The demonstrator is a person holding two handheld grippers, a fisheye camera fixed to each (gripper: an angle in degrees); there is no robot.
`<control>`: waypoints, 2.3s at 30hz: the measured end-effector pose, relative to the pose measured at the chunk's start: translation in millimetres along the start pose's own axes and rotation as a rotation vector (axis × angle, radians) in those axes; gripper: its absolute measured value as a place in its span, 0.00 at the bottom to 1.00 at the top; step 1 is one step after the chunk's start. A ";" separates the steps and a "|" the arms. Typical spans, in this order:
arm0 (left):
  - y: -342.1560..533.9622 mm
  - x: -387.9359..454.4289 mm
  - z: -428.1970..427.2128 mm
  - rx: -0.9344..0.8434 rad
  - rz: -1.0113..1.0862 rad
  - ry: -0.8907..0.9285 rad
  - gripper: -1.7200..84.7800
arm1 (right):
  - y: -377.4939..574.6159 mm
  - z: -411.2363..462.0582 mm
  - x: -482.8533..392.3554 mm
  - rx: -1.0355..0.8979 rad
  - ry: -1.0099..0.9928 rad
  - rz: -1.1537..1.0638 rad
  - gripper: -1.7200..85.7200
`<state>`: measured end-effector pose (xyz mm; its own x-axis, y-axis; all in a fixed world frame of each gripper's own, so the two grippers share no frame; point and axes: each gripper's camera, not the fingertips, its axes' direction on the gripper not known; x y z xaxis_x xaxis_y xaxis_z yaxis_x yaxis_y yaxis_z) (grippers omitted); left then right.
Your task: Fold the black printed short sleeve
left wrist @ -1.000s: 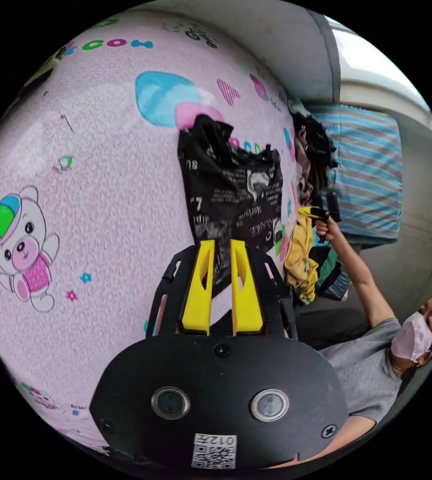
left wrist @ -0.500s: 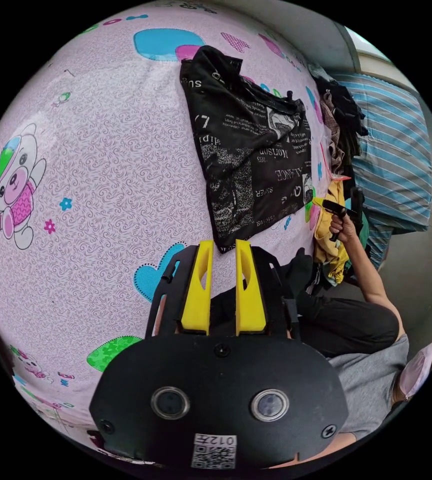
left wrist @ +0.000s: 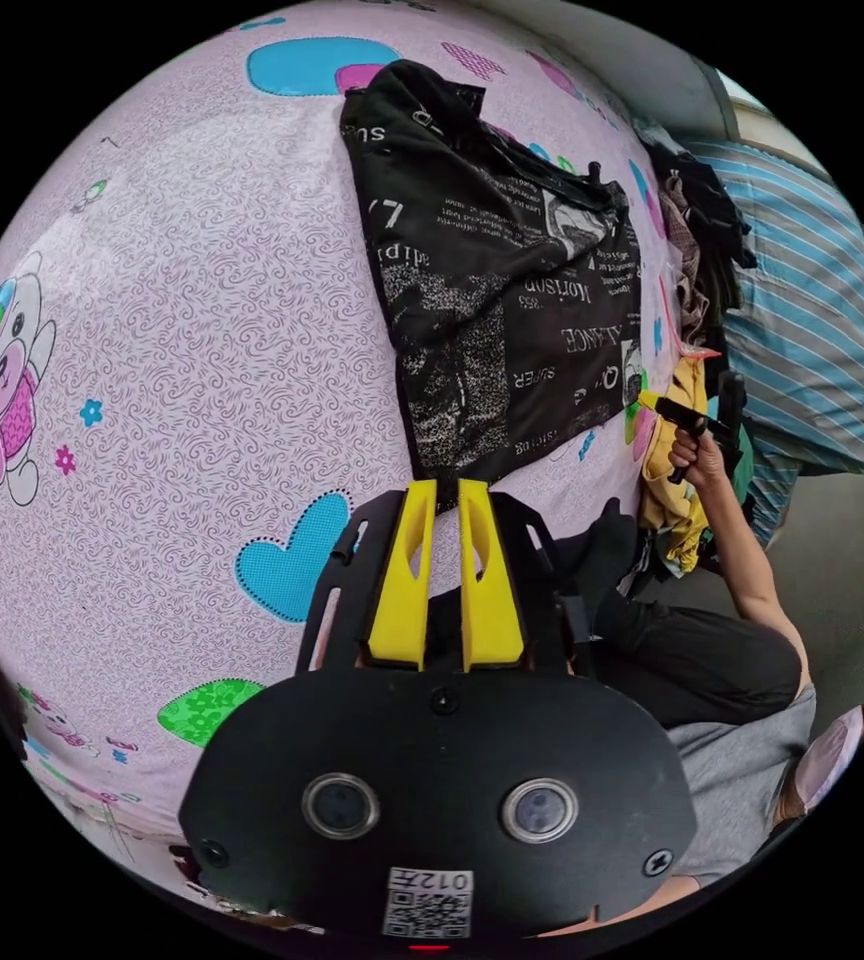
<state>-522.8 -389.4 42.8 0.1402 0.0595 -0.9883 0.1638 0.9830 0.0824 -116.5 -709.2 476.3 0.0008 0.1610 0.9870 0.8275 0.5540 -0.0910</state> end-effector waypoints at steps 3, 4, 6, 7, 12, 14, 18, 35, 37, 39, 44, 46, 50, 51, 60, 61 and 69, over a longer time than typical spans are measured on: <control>-1.7 12.1 -11.6 0.001 0.054 -0.022 0.04 | -6.3 -16.8 -5.1 0.006 -0.027 -0.042 0.03; -0.6 17.2 -17.4 0.002 0.079 -0.041 0.04 | -7.1 -28.4 -6.7 0.023 -0.070 -0.067 0.02; -0.2 20.6 -18.8 -0.025 0.095 -0.080 0.03 | -8.9 -35.0 -1.1 -0.025 -0.062 -0.054 0.02; -1.8 20.2 -14.8 -0.066 0.094 -0.089 0.03 | -10.0 -31.1 6.5 -0.087 -0.026 -0.027 0.02; -6.9 28.1 4.9 -0.201 0.123 -0.096 0.03 | -8.9 -11.9 18.0 -0.221 0.035 0.001 0.02; -6.0 33.9 9.8 -0.252 0.155 -0.114 0.03 | -8.4 -9.7 18.9 -0.305 0.054 -0.011 0.02; 1.1 40.8 9.5 -0.316 0.222 -0.121 0.03 | -3.2 -15.4 25.9 -0.376 0.064 -0.021 0.02; -64.5 38.5 -92.7 0.197 0.013 -0.023 0.07 | -102.4 -115.7 10.6 0.012 -0.135 0.012 0.06; -68.9 41.4 -95.5 0.210 0.016 -0.035 0.07 | -119.4 -114.2 5.9 0.006 -0.147 0.011 0.07; -69.1 48.9 -99.7 0.220 0.059 -0.124 0.07 | -135.9 -115.8 4.4 0.018 -0.155 0.021 0.07; -70.6 44.8 -102.4 0.186 0.067 -0.186 0.07 | -181.5 -118.1 17.6 0.048 -0.142 0.131 0.08; -72.1 31.9 -104.1 0.186 0.017 -0.112 0.07 | -192.9 -116.3 24.5 0.059 -0.162 0.177 0.08; -74.3 13.4 -106.3 0.178 -0.053 -0.033 0.06 | -212.8 -106.8 32.2 0.044 -0.143 0.256 0.09; -74.6 8.3 -107.3 0.173 -0.074 -0.033 0.06 | -215.4 -104.4 32.2 0.033 -0.137 0.262 0.09; -62.1 -35.2 -134.9 0.268 -0.158 0.197 0.03 | -237.9 -98.4 26.3 0.092 -0.171 0.261 0.03; -57.3 -45.3 -138.6 0.301 -0.194 0.244 0.03 | -236.9 -100.3 31.7 0.127 -0.233 0.283 0.03; -27.0 -74.2 -145.0 0.510 -0.163 0.466 0.03 | -227.5 -96.6 37.3 0.153 -0.202 0.258 0.07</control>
<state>-679.1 -395.2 95.3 -0.3388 0.0983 -0.9357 0.6001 0.7886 -0.1344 -250.6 -908.1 546.6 0.0755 0.4608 0.8843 0.7212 0.5872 -0.3675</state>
